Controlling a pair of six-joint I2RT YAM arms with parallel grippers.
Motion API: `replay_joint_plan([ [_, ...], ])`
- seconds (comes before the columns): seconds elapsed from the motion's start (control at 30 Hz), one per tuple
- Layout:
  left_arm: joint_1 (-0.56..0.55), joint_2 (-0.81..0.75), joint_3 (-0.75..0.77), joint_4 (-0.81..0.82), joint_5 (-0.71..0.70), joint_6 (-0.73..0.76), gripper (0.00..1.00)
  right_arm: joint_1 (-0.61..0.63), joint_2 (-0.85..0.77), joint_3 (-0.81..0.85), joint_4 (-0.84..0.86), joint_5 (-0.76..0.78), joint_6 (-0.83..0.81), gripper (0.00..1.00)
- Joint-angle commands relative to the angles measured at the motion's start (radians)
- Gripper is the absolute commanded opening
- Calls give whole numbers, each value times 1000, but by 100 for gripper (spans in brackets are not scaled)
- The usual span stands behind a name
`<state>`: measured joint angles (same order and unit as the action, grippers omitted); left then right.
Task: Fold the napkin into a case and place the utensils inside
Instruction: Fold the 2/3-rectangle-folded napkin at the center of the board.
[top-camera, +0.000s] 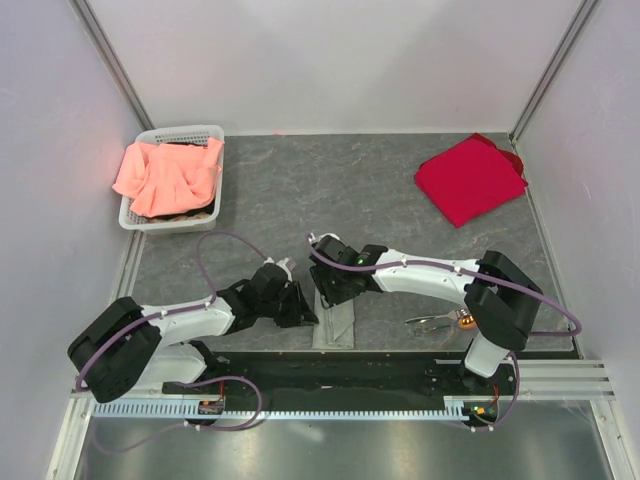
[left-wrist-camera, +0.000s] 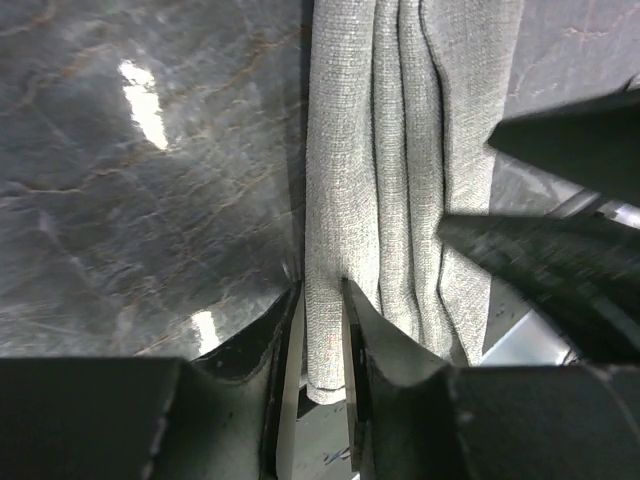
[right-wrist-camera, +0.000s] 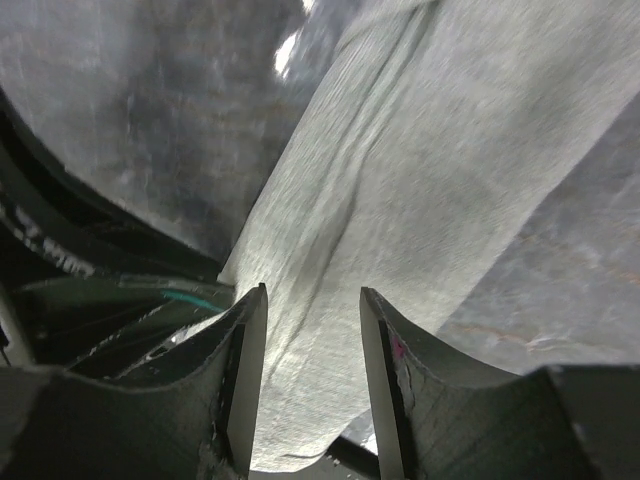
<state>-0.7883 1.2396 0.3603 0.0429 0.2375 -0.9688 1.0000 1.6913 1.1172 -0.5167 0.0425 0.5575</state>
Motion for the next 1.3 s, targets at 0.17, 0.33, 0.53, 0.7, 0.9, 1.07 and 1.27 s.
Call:
replay_joint_plan([
  [0.17,-25,0,-34,84,-13,-71,22,63,24,-25,7,45,70,49],
  [0.33,-28,0,-41,94,-17,-74,19,75,53,-25,-8,82,78,44],
  [0.53,-32,4,-44,101,-17,-76,19,94,94,-10,-11,109,81,43],
  [0.7,-35,8,-41,104,-12,-74,19,103,122,-2,-11,122,87,42],
  [0.9,-34,-83,-4,8,-36,-74,23,104,85,7,-35,165,90,15],
  [1.07,-35,-42,19,-9,-52,-68,28,104,54,29,-51,157,87,2],
  [1.27,-38,69,6,57,-37,-59,12,104,16,39,-51,134,96,0],
])
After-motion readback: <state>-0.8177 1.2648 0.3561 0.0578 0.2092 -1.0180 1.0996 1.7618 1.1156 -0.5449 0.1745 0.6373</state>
